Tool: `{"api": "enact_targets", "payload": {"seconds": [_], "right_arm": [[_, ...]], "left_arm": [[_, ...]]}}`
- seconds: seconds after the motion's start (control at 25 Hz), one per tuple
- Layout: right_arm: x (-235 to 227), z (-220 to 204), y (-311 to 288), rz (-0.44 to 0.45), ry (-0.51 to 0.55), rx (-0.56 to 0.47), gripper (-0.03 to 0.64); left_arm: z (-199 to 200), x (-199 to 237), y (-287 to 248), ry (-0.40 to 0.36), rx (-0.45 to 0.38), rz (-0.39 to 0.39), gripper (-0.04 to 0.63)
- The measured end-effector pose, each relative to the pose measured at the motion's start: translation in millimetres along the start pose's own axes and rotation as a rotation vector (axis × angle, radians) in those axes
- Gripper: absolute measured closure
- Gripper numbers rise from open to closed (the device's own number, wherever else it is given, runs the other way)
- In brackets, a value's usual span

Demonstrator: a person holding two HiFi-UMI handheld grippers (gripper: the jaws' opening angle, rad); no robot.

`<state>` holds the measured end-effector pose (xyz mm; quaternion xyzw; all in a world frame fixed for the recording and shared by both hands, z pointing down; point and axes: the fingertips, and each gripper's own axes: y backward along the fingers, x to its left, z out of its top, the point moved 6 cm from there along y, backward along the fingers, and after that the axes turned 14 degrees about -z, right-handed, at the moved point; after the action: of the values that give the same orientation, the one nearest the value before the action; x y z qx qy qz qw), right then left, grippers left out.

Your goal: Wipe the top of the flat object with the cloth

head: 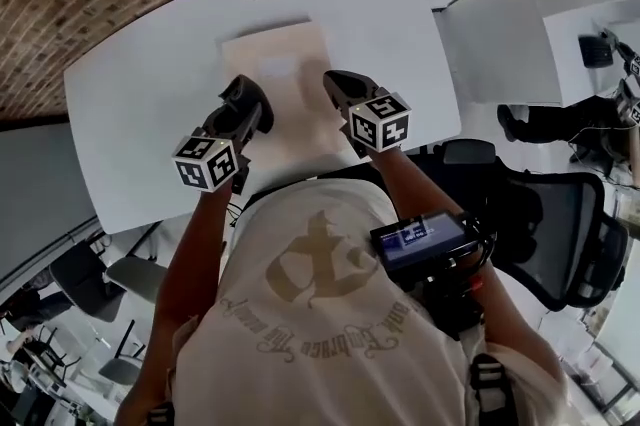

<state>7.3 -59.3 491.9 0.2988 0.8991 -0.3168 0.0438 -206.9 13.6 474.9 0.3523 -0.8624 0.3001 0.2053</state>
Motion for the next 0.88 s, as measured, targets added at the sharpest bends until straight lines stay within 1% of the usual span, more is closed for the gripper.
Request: {"api": "enact_targets", "payload": {"seconds": [0.24, 0.4, 0.56, 0.72, 0.88], "right_arm": [[-19.2, 7.3, -19.5, 0.053, 0.000, 0.016, 0.594], [-31.7, 2.3, -29.3, 0.075, -0.006, 0.050, 0.594], [-40.5, -6.2, -33.4, 0.071, -0.041, 0.090, 0.592], [-44.3, -12.6, -39.6, 0.045, -0.098, 0.118, 0.592], [-44.5, -20.0, -43.9, 0.058, -0.097, 0.164, 0.591]], "left_arm": [[22.0, 4.1, -27.2, -0.011, -0.001, 0.052, 0.486], [34.9, 6.6, -48.4, -0.026, 0.006, 0.064, 0.487], [43.6, 9.0, -65.6, -0.038, 0.039, 0.063, 0.487], [56.4, 19.3, -76.6, 0.002, 0.051, 0.074, 0.486], [70.1, 27.0, -93.6, -0.023, 0.084, 0.073, 0.488]]}}
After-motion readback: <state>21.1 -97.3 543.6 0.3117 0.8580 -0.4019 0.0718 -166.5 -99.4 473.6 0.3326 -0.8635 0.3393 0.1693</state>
